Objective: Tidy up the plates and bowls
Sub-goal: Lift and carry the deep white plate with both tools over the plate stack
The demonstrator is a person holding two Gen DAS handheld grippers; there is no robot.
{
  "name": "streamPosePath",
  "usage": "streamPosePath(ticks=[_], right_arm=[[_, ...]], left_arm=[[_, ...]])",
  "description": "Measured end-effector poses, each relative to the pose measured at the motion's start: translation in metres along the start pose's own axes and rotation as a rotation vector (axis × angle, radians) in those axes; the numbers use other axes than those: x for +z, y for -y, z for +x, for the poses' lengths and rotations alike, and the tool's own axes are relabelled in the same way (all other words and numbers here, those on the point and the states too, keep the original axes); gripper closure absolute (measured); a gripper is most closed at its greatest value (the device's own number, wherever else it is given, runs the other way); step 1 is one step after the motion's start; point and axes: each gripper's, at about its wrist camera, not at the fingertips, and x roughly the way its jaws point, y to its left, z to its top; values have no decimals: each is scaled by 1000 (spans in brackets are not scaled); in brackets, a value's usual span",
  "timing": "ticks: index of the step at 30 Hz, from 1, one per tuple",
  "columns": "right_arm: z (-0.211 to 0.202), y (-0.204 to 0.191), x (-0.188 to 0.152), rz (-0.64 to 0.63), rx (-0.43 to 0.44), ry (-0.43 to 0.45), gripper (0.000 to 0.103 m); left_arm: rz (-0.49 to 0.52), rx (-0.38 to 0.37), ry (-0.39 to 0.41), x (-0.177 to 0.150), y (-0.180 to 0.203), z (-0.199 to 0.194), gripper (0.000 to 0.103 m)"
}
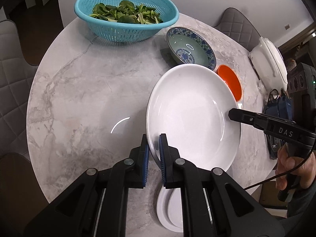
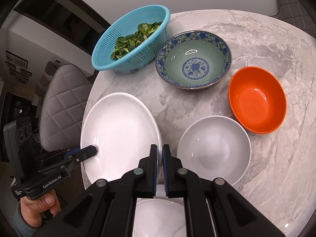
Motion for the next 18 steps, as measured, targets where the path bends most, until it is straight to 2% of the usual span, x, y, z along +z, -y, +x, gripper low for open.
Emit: streamPosePath(ticks=[11, 18], right_arm=[[-14, 26, -67, -45, 30, -76, 96], [-15, 43, -105, -79, 39, -130, 96]], left_arm=[[-53, 13, -36, -91, 44, 3, 95], [-96, 25, -53, -137, 63, 14, 95]])
